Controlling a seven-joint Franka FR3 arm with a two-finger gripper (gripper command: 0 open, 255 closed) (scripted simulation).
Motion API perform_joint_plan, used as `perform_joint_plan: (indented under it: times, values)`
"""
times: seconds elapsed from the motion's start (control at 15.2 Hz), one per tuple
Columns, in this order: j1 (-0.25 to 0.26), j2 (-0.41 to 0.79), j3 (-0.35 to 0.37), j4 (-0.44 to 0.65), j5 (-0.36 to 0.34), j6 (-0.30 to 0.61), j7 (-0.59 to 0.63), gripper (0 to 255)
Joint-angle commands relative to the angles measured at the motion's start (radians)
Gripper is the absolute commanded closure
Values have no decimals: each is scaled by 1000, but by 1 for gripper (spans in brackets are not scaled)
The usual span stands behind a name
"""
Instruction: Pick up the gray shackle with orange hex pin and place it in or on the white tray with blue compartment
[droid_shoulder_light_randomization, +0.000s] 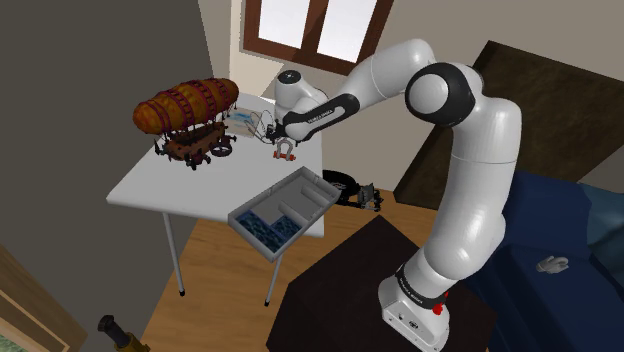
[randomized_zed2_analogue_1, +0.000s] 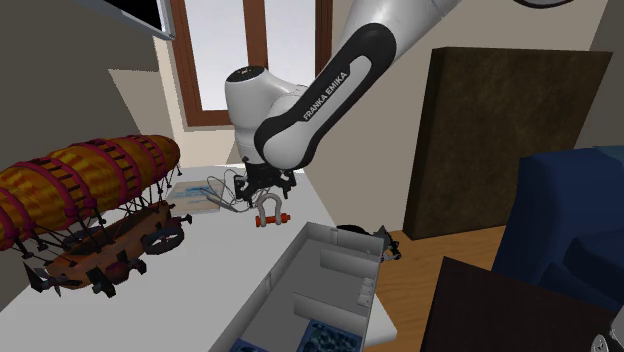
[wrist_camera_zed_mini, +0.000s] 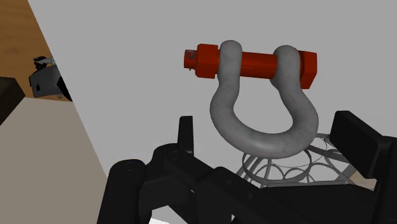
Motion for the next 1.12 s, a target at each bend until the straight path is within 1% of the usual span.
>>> perform_joint_plan:
  times: [0.0,0.07,0.13,0.73,1.06]
  values:
    - [0,0,0,0,0,0,0,0]
    - [0,0,0,0,0,0,0,0]
    - [0,0,0,0,0,0,0,255]
    - [0,0,0,0,0,0,0,255]
    - [-7,-41,13,7,27,-44,-32,255]
